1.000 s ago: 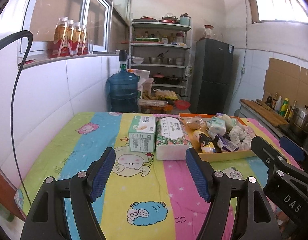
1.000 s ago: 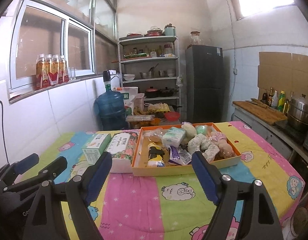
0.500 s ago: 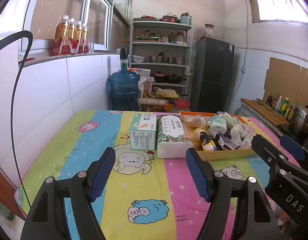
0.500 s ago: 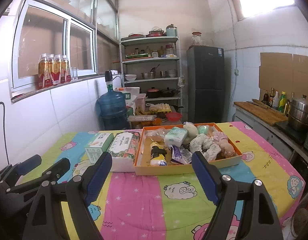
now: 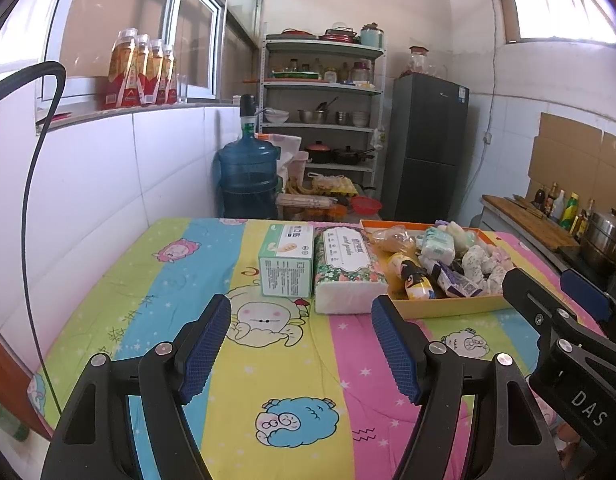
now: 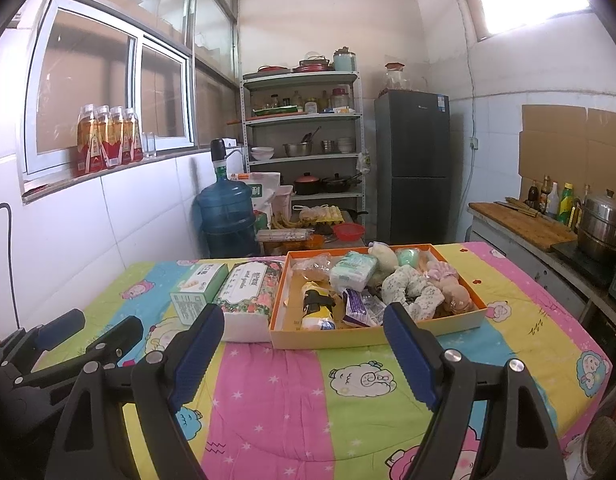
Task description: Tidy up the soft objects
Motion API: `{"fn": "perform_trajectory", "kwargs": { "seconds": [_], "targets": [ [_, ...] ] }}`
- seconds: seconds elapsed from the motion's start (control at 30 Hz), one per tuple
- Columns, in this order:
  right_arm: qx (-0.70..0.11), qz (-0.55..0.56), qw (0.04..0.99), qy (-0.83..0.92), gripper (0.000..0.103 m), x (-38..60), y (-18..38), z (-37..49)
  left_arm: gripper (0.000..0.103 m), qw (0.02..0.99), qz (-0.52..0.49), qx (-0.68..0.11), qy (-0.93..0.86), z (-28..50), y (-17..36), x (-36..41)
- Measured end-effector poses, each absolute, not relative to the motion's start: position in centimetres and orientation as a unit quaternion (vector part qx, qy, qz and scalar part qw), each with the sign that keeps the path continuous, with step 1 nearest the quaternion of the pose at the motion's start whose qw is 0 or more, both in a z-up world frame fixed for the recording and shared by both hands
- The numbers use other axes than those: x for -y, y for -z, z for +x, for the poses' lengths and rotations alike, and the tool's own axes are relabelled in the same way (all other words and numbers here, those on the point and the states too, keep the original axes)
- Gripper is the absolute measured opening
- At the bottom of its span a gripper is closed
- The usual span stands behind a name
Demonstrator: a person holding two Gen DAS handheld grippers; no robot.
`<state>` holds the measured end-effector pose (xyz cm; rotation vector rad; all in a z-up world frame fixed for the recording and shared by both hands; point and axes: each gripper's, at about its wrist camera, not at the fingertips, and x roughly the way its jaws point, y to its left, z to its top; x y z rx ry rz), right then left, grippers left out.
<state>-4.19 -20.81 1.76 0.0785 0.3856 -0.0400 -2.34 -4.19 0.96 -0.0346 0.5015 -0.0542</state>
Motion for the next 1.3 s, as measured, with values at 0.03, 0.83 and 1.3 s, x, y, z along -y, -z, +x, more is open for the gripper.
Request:
{"fn": "perform_trajectory", "kwargs": {
  "seconds": [0.03, 0.83, 1.3],
  "targets": [
    [-0.192, 0.039, 0.980, 0.020, 0.081, 20.80, -1.75, -4.18, 0.074, 0.968, -0.017, -0.248, 0.027, -2.32, -0.90, 4.17],
    [-0.192, 0.039, 0.980, 0.019, 0.081, 20.77, -1.61, -4.19, 0.074, 0.968, -0.014, -0.249, 0.027, -2.32, -0.68, 4.08],
    [-0.193, 0.040, 0.980, 0.019, 0.081, 20.75, -1.57, -4.18, 0.074, 0.968, -0.014, -0.250, 0.026, -2.28, -0.61, 4.02]
  ]
}}
